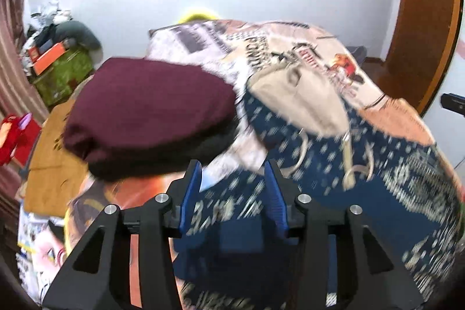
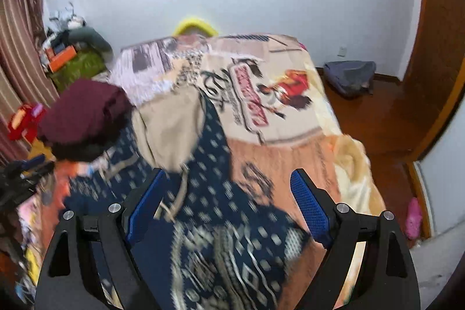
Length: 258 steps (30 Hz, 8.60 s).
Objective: Fold large clothes
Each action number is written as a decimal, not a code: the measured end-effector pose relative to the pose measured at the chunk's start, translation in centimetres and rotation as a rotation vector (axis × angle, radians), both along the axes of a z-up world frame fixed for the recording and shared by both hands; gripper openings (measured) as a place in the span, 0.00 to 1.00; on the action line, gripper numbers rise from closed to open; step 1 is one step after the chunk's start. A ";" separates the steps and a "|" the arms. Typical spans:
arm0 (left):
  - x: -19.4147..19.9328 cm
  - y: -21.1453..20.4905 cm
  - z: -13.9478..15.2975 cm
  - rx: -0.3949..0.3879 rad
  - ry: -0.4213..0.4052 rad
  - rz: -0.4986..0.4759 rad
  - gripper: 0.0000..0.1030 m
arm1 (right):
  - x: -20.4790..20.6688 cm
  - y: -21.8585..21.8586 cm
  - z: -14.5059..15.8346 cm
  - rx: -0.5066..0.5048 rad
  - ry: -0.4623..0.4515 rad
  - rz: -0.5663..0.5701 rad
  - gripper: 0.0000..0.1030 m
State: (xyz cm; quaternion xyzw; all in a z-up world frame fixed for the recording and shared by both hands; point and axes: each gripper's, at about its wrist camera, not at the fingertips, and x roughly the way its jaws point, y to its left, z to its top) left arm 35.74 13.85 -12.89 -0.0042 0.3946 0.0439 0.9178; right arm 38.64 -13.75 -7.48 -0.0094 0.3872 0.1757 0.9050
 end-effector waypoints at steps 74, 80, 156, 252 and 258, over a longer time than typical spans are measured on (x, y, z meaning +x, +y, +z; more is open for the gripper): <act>-4.5 -1.1 -9.2 -0.227 0.242 -0.085 0.14 | -4.9 0.3 -7.3 -0.072 0.188 0.059 0.10; -3.7 -1.2 -7.2 -0.206 0.216 -0.103 0.22 | -6.0 2.0 -5.2 -0.119 0.092 0.138 0.33; -4.2 -5.1 -0.7 -0.168 0.172 -0.209 0.35 | -7.0 3.7 -2.8 -0.046 0.241 0.217 0.42; 6.5 6.0 -1.8 -0.141 0.027 0.065 0.15 | 8.7 0.4 0.4 0.196 0.124 0.003 0.09; 8.6 5.9 -7.0 -0.077 0.119 0.061 0.20 | 11.1 0.8 -5.8 0.035 0.190 -0.062 0.09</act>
